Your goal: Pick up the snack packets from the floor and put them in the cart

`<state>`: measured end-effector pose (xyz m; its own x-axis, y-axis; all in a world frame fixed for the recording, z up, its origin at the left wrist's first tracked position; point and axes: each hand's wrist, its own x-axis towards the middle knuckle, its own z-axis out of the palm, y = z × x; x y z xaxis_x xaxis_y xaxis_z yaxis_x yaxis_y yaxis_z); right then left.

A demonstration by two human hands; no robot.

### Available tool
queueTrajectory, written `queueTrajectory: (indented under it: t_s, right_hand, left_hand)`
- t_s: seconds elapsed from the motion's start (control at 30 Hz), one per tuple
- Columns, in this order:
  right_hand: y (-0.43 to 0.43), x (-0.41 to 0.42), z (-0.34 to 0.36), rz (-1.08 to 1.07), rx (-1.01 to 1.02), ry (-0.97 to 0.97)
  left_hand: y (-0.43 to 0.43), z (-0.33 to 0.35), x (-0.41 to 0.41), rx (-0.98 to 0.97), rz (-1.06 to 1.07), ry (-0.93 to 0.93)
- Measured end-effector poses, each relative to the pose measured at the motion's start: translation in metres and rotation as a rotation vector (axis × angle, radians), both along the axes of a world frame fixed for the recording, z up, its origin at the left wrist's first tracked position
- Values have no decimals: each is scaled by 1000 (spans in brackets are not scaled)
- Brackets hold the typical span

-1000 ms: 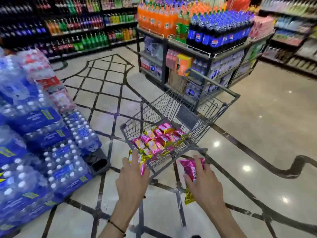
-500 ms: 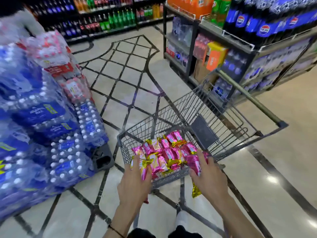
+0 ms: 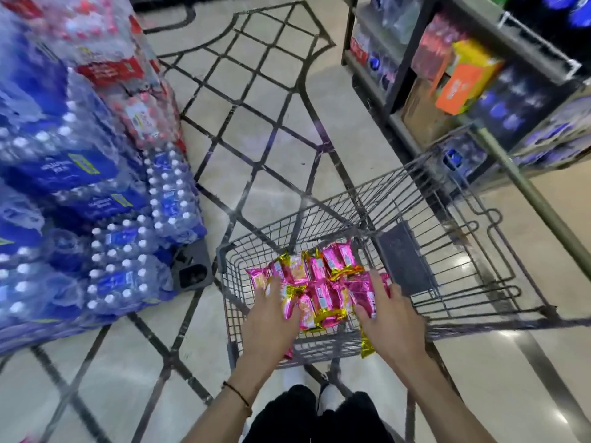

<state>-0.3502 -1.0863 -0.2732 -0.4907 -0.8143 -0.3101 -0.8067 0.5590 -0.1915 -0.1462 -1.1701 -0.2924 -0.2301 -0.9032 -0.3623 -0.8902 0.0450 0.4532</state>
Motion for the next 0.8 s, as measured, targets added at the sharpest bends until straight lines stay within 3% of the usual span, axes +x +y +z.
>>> queueTrajectory:
  t_s: [0.3, 0.63, 0.8]
  right_hand:
    - [-51, -48, -91, 22, 55, -80]
    - [-91, -108, -242, 98, 217, -132]
    - [-104, -113, -304, 125, 285, -154]
  left_hand:
    - [-40, -101, -61, 236, 140, -13]
    - [-58, -237, -107, 305, 241, -256]
    - [-57, -291, -117, 314, 320, -255]
